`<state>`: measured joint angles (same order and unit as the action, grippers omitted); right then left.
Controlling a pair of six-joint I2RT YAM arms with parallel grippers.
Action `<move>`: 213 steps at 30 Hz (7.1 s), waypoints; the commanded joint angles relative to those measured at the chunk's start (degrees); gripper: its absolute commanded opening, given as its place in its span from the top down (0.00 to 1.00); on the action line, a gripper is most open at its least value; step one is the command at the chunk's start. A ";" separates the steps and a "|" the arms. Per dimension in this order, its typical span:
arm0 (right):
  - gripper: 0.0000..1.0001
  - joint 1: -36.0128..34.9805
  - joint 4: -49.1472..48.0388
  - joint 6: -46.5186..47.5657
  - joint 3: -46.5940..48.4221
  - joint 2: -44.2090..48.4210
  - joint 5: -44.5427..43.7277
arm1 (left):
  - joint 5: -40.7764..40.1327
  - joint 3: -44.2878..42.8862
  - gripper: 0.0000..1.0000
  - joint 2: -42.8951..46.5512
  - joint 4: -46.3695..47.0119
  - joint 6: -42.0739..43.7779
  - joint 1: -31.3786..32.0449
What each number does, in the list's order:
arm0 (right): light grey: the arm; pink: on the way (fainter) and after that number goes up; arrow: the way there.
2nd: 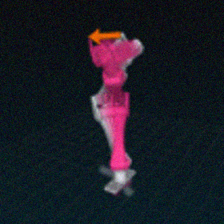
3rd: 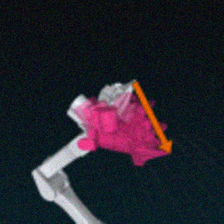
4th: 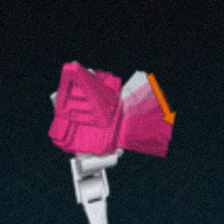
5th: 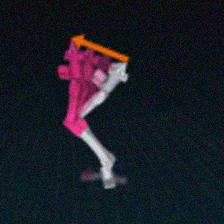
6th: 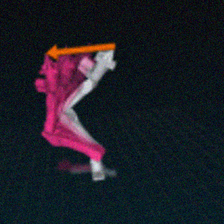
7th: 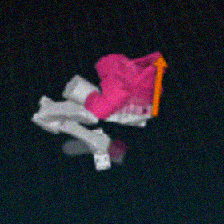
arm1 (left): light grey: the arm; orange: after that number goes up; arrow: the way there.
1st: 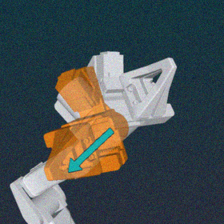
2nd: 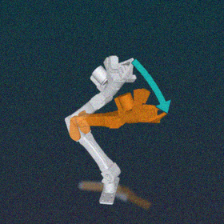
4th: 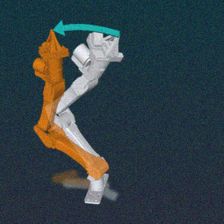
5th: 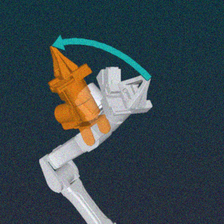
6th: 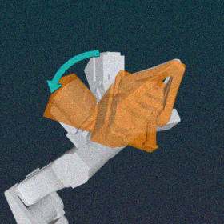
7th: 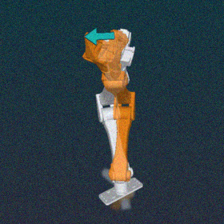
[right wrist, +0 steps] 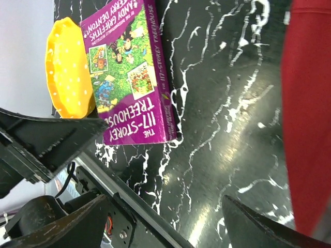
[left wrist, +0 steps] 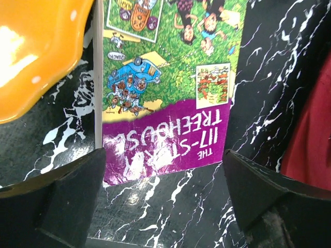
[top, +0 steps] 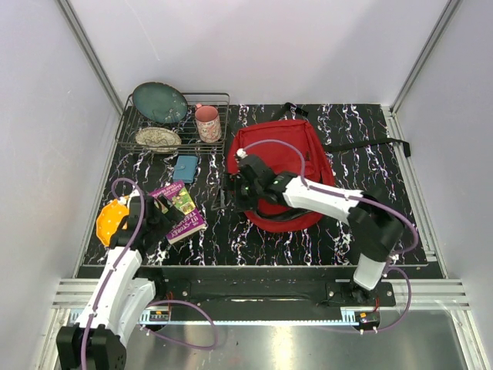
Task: Pack the student bag
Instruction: Pick up the book from the center of the board.
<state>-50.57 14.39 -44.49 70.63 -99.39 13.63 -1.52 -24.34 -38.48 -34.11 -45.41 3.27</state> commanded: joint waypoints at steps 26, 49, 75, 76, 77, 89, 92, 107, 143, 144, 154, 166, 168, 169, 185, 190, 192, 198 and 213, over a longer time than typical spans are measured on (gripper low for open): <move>0.13 -1.55 -7.89 -3.67 13.83 -20.49 9.31 | -11.06 0.25 0.01 0.08 -0.35 -3.46 -1.07; 0.23 -1.64 -13.78 -7.18 20.34 -33.05 13.61 | 8.90 7.64 0.19 -2.48 16.00 -0.74 -0.98; 0.29 -1.90 -24.15 -7.89 -8.14 -10.91 9.57 | 25.43 9.41 1.00 13.77 14.52 -6.89 -0.81; 0.28 -1.99 -23.97 -7.46 -7.79 -10.65 9.75 | 25.51 8.18 1.00 14.30 13.55 -5.84 -0.81; 0.27 -1.91 -23.71 -7.37 -7.53 -10.30 9.93 | 25.51 7.03 1.00 14.31 11.89 -5.14 -0.72; 0.22 2.13 -32.41 -13.51 -10.24 -4.32 15.90 | 33.24 -4.12 1.00 12.90 15.83 5.41 -0.54; 0.20 3.45 -34.78 -15.01 -12.62 -1.69 15.90 | 36.13 -5.89 1.00 12.64 18.62 5.95 -0.10; 0.17 6.62 -48.04 -21.25 -22.99 8.25 12.39 | 55.56 -2.29 1.00 4.82 44.91 -0.38 3.06; 1.00 6.71 -20.45 -13.78 -40.05 57.30 -16.36 | 33.94 -10.90 0.01 -13.52 51.23 -0.99 22.12; 1.00 6.71 -21.15 -14.04 -40.04 57.21 -15.66 | 34.56 -11.60 0.01 -14.94 53.16 -1.96 23.00; 1.00 6.71 -33.09 -18.87 -42.85 58.26 -7.57 | 37.11 -12.58 0.01 -27.52 71.19 -7.67 26.17; 1.00 6.80 -43.04 -22.66 -49.54 62.48 -3.87 | 40.18 -12.84 0.01 -37.01 85.33 -13.74 26.53; 1.00 6.71 -43.66 -22.66 -49.71 62.48 -3.17 | 40.89 -12.75 0.01 -39.21 89.97 -16.36 26.61; 1.00 6.71 -44.44 -22.66 -49.71 62.48 -2.91 | 41.42 -12.75 0.01 -39.91 91.57 -17.25 26.62; 1.00 6.71 -44.45 -20.64 -47.78 57.91 4.03 | 44.76 -14.86 0.70 -42.99 100.38 -20.77 26.62; 0.95 6.71 -37.01 -17.83 -45.59 58.87 0.88 | 44.50 -15.21 1.00 -41.86 98.10 -19.99 26.62; 0.80 6.71 -32.44 -15.63 -43.48 59.84 -2.36 | 43.54 -14.95 1.00 -40.46 92.60 -17.36 26.62; 0.13 6.71 -10.46 -13.78 -39.95 65.55 -18.27 | 22.39 -13.29 1.00 -27.46 64.91 -9.08 26.44; 0.04 6.45 -34.71 -27.14 -49.09 58.10 -9.33 | -7.09 -7.74 1.00 -12.50 57.48 -23.41 26.00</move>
<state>-43.77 -1.93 -68.01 21.93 -36.29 -0.56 -2.68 -32.27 -51.59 18.81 -63.31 29.02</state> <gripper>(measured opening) 0.952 0.315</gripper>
